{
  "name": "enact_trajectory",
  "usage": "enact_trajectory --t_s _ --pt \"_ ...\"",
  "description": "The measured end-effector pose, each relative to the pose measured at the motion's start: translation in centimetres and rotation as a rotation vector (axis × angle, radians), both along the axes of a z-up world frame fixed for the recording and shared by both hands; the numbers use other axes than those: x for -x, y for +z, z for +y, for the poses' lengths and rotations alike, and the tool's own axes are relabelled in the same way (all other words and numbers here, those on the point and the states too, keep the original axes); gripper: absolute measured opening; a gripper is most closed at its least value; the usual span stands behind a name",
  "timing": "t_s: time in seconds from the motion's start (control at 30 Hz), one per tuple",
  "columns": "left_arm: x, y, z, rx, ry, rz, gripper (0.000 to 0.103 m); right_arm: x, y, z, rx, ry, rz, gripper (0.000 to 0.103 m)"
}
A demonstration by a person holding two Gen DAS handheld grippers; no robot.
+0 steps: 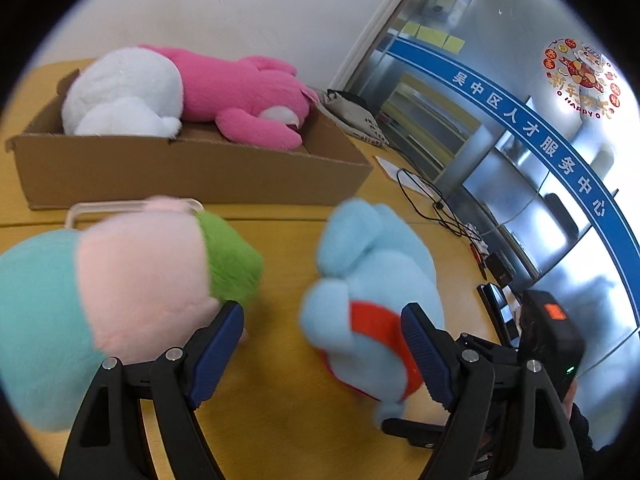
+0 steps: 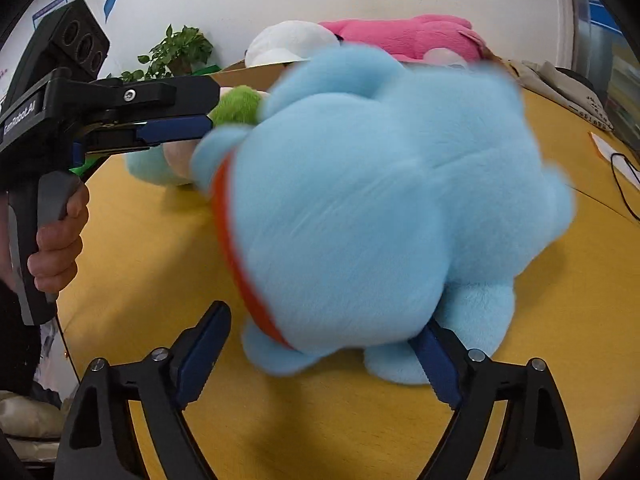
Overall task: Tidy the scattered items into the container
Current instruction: 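Close both grippers on the blue elephant and lift it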
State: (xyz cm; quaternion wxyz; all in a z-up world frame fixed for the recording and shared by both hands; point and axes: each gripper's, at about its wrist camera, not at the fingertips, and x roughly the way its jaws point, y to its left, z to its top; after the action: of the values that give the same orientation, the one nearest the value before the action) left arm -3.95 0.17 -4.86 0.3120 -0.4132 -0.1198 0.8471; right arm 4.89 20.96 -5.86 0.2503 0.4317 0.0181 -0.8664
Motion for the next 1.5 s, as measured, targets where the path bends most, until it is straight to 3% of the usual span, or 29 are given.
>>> enact_trajectory --t_s 0.17,0.3,0.4,0.53,0.63,0.7,0.77,0.87,1.07,1.2,1.5 --pt "0.6 -0.3 0.8 -0.020 -0.037 -0.013 0.081 0.6 2.2 3.4 0.211 -0.041 -0.003 0.098" --pt "1.4 -0.3 1.3 -0.030 -0.057 -0.022 0.081 2.2 3.2 6.5 0.210 -0.156 0.019 0.102" --pt "1.6 -1.2 2.4 -0.038 -0.105 -0.057 0.078 3.9 1.9 8.9 0.202 -0.279 -0.042 0.102" --pt "1.5 -2.0 2.5 -0.108 -0.131 -0.114 0.062 5.8 -0.6 9.9 0.193 -0.332 -0.124 0.098" --pt "1.5 -2.1 2.0 -0.133 -0.117 -0.141 0.055 6.3 -0.6 9.3 0.248 -0.308 -0.131 0.084" --pt "1.1 -1.9 2.1 -0.130 -0.125 -0.142 0.051 6.5 -0.4 8.7 0.287 -0.284 -0.133 0.059" --pt "0.3 -1.4 2.4 -0.107 -0.133 -0.123 0.049 6.6 0.2 7.8 0.271 -0.265 -0.106 0.047" --pt "-0.5 -0.8 2.4 -0.078 -0.133 -0.102 0.048 6.9 0.3 6.8 0.234 -0.260 -0.092 0.039" --pt "-1.5 0.5 0.8 -0.115 -0.117 -0.074 0.044 5.6 0.0 7.3 0.313 -0.244 -0.107 0.030" --pt "-1.5 2.6 0.0 -0.158 -0.114 -0.034 0.043 5.3 2.4 6.7 0.309 -0.242 -0.036 0.029" --pt "1.5 10.9 -2.1 -0.228 -0.095 0.160 0.043 7.1 13.5 4.1 0.236 -0.184 0.213 0.029"
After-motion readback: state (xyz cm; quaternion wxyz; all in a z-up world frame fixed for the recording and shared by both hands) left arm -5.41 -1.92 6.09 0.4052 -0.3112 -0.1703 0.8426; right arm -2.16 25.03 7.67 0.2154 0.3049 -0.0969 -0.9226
